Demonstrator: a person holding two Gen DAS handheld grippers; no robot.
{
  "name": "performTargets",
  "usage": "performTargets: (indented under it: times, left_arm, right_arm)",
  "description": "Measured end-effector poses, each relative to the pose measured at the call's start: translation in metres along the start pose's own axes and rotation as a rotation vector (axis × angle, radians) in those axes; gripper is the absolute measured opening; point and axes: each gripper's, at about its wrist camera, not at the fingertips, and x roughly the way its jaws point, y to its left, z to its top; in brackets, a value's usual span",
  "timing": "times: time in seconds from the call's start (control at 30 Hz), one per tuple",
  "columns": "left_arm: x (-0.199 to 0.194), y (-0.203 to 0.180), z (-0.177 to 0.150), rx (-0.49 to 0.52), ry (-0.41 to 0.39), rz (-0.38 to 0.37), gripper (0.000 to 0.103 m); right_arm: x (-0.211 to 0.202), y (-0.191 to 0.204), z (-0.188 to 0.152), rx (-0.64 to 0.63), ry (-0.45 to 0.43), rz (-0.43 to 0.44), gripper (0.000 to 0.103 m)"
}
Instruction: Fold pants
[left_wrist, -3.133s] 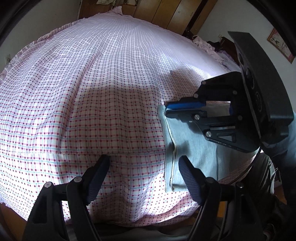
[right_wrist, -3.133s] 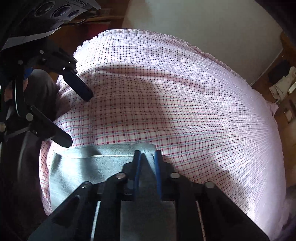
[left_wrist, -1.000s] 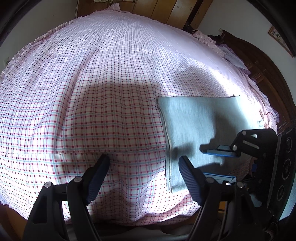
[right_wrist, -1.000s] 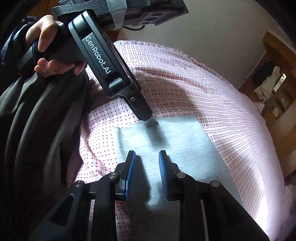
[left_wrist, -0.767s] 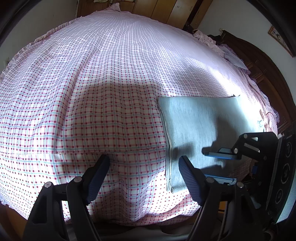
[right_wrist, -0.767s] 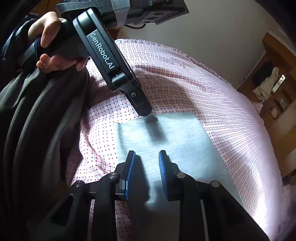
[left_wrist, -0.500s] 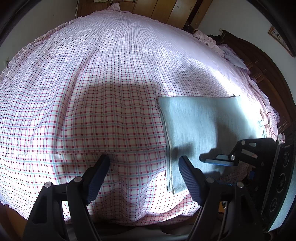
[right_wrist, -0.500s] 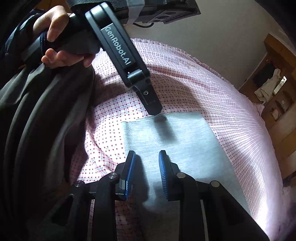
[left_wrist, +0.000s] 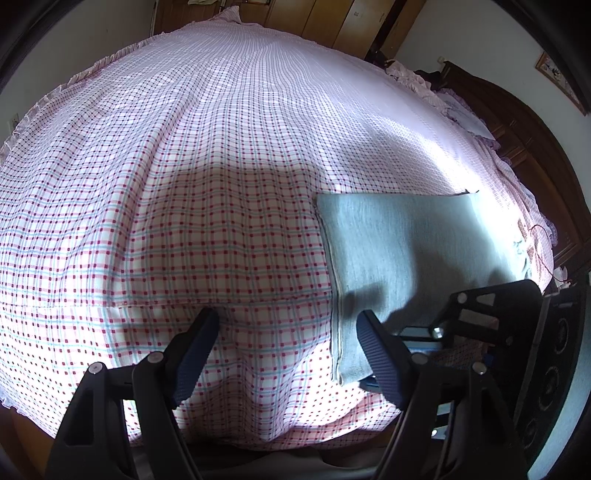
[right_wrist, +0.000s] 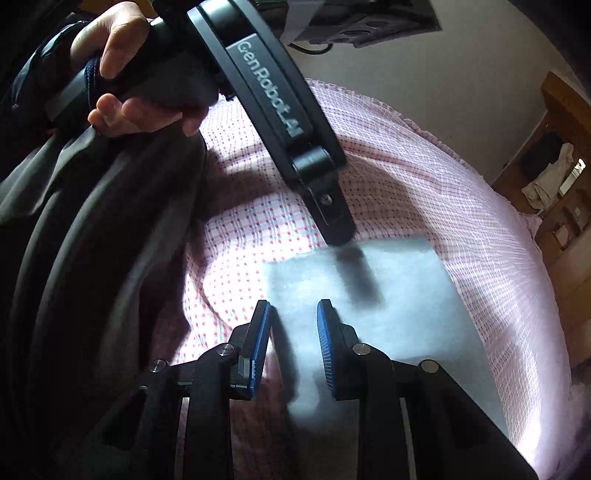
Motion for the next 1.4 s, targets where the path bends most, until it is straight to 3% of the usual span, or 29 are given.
performTargets:
  times: [0.1,0.17,0.6,0.73,0.83,0.93,1.0,1.23,1.4]
  left_arm:
    - [-0.001,0.002,-0.001,-0.004,-0.004,-0.003,0.081]
    - [-0.002,0.004,-0.002,-0.006,-0.005,-0.007,0.081]
    - [-0.003,0.003,-0.001,-0.003,0.001,0.001,0.081]
    - [-0.002,0.001,-0.001,-0.010,-0.001,0.001,0.081]
    - [-0.004,-0.004,0.000,0.002,-0.012,0.027,0.081]
    - [-0.006,-0.022,0.002,0.074,-0.026,0.090,0.081]
    - [-0.006,-0.037,0.005,0.108,-0.029,0.089,0.081]
    - [-0.006,-0.092,0.031,0.174,-0.104,-0.063,0.081]
    - [0.029,-0.110,0.035,0.199,-0.051,-0.155,0.081]
  right_arm:
    - [0.013,-0.001,0.007,0.002,0.016,-0.002,0.017]
    - [0.015,-0.004,0.009,0.043,0.008,0.015,0.000]
    - [0.022,0.010,0.013,0.025,-0.004,0.002,0.000]
    - [0.011,0.013,0.012,0.052,-0.014,0.028,0.015]
    - [-0.008,0.010,0.003,0.085,-0.043,0.004,0.015]
    - [-0.032,-0.005,-0.019,0.164,-0.050,-0.028,0.017]
    - [-0.045,-0.020,-0.038,0.221,-0.027,-0.070,0.018]
    - [-0.105,-0.085,-0.123,0.458,0.075,-0.258,0.018]
    - [-0.142,-0.106,-0.188,0.620,0.163,-0.386,0.018]
